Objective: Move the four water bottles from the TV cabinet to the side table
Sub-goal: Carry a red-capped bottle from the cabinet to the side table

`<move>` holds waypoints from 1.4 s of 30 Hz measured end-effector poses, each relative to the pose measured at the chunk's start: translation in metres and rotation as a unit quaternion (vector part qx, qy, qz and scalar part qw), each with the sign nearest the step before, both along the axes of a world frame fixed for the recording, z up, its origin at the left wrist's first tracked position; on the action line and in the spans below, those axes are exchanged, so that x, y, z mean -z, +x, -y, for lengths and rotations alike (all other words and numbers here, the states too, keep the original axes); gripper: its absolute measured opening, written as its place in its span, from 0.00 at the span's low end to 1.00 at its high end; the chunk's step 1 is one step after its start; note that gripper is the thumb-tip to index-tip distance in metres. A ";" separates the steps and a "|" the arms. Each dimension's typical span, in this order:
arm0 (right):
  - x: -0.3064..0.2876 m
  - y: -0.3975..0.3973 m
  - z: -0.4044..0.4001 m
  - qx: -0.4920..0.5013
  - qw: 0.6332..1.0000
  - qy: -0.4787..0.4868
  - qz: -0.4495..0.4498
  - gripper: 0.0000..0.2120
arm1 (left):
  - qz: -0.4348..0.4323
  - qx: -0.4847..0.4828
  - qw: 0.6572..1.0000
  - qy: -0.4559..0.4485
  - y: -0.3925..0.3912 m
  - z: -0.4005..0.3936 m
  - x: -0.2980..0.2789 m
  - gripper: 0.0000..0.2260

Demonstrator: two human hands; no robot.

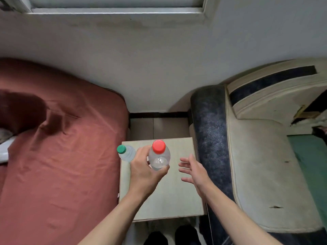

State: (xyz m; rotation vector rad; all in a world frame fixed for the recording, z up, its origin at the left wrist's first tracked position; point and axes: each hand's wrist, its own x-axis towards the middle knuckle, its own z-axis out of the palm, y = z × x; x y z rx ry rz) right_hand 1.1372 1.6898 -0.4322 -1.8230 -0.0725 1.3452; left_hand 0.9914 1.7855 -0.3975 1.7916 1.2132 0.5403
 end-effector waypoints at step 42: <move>0.095 0.029 -0.064 -0.065 0.998 -0.003 0.018 0.21 | -0.090 -0.024 0.990 -0.110 0.001 -0.031 0.134 0.32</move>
